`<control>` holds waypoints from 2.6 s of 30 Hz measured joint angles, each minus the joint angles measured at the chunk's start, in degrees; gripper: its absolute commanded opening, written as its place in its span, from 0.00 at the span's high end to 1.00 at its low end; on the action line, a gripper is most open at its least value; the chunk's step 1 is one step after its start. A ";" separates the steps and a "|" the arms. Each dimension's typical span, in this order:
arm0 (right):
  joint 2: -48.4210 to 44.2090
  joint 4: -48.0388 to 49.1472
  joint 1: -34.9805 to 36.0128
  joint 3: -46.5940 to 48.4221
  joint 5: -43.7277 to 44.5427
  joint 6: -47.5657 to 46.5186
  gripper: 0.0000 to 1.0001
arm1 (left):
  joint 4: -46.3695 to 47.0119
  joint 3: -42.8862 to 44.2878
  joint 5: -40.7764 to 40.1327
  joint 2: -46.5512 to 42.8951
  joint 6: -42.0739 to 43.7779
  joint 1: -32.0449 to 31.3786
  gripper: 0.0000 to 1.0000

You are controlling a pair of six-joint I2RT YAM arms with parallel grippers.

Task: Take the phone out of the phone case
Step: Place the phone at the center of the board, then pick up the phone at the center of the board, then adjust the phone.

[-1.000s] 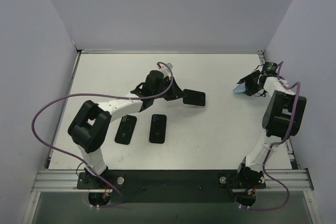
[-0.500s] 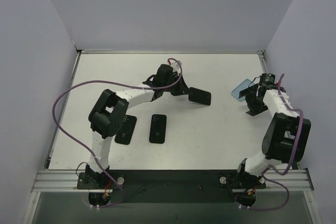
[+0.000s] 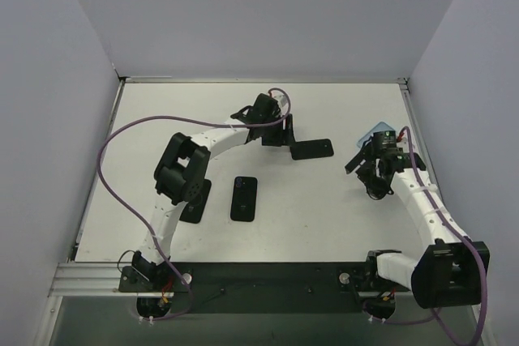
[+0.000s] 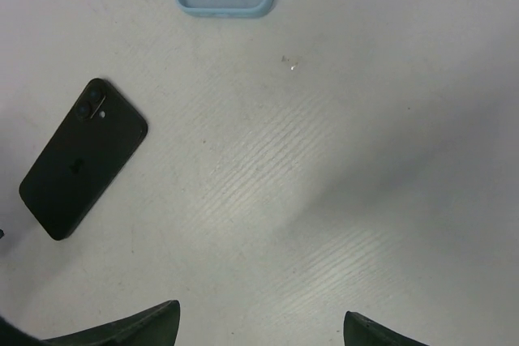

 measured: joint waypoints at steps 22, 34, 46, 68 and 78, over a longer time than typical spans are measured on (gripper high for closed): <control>-5.79 -7.89 34.58 1.90 9.33 -0.92 0.26 | -18.58 -38.16 -27.50 -41.72 -1.53 -3.93 0.04; 6.58 -6.23 39.71 7.74 10.29 -0.09 0.26 | -21.05 -42.69 -28.22 -35.08 -5.53 -12.28 0.03; 6.47 -6.14 38.62 7.93 10.43 -1.57 0.26 | -20.65 -38.07 -28.61 -28.13 -6.23 -12.37 0.06; -0.22 5.38 24.09 -5.84 -14.40 1.05 0.22 | -5.90 -49.75 -5.88 -41.64 -11.78 -11.78 0.53; 0.37 17.97 24.13 -8.72 -23.85 8.61 0.26 | 0.20 -49.75 2.16 -41.70 -14.21 -11.65 0.54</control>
